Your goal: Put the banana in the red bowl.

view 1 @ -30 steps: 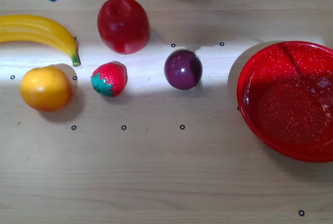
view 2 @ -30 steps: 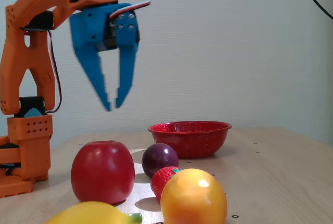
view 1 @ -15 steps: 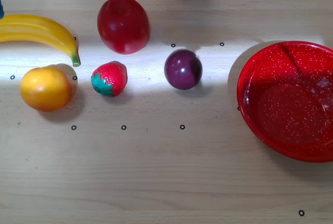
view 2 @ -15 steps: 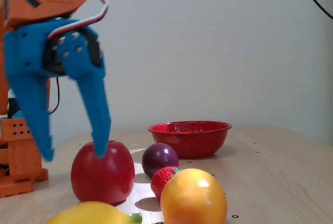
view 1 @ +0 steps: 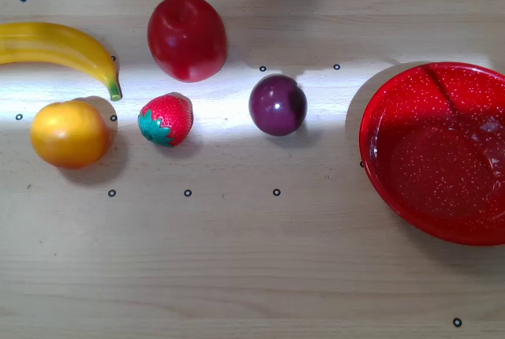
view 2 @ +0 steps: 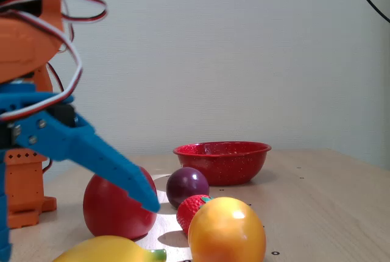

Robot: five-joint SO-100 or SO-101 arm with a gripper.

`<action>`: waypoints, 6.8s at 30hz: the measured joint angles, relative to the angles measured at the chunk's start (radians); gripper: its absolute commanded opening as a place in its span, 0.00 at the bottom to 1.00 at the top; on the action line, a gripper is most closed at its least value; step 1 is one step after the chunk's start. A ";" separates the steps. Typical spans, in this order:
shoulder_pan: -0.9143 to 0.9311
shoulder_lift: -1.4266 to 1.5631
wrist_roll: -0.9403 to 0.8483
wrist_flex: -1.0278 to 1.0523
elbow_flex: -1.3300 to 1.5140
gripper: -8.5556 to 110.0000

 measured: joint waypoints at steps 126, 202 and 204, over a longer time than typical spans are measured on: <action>0.064 -0.127 -0.086 0.000 -0.195 0.07; 1.651 1.032 -0.900 -1.049 1.335 0.07; 1.652 1.022 -0.893 -1.052 1.335 0.07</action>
